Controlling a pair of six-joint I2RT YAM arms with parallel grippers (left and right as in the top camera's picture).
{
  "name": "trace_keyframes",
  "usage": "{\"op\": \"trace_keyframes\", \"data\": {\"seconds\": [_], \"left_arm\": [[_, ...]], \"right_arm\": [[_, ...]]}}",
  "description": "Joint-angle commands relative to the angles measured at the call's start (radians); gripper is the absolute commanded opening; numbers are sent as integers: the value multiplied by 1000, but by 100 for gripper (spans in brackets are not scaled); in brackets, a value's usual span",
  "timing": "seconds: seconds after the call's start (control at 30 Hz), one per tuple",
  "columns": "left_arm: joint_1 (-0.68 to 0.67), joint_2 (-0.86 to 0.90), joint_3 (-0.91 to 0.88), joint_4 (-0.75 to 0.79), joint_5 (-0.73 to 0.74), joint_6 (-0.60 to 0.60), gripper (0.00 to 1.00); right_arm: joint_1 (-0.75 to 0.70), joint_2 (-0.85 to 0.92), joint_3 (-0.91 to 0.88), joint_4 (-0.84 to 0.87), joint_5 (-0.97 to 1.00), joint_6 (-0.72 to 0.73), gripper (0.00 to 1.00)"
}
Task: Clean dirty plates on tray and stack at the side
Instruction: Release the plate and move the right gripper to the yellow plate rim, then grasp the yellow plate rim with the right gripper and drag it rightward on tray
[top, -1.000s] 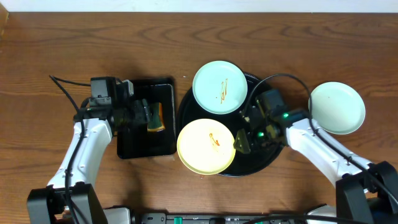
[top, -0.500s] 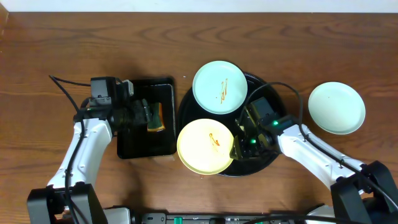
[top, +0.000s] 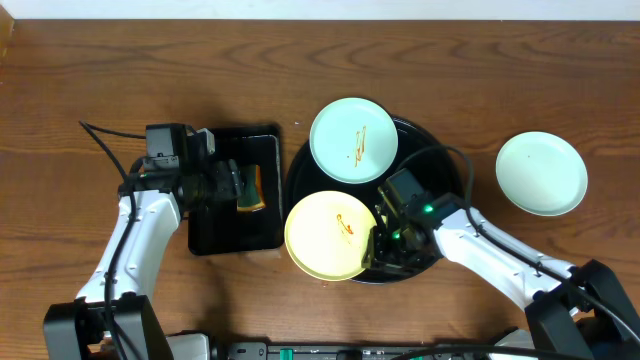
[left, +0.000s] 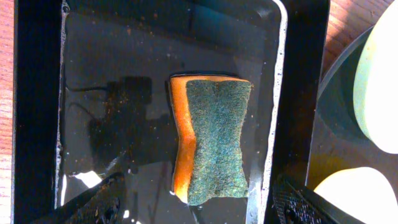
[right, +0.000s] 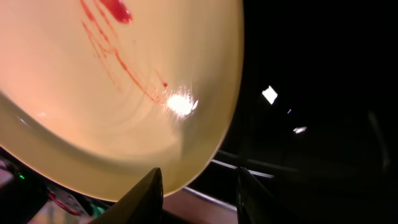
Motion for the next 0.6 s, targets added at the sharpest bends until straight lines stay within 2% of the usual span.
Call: {"op": "trace_keyframes", "data": {"seconds": [0.0, 0.07, 0.33, 0.57], "left_arm": [[-2, 0, -5, -2, -13, -5, 77], [-2, 0, -5, -3, -13, -5, 77], [-2, 0, -5, -3, -13, -6, 77], [-2, 0, -5, -26, -13, -6, 76]], "right_arm": [[38, -9, -7, 13, -12, 189, 40], [56, -9, -7, 23, -12, 267, 46], [197, -9, -7, 153, -1, 601, 45], [291, -9, -7, 288, 56, 730, 48]]}}
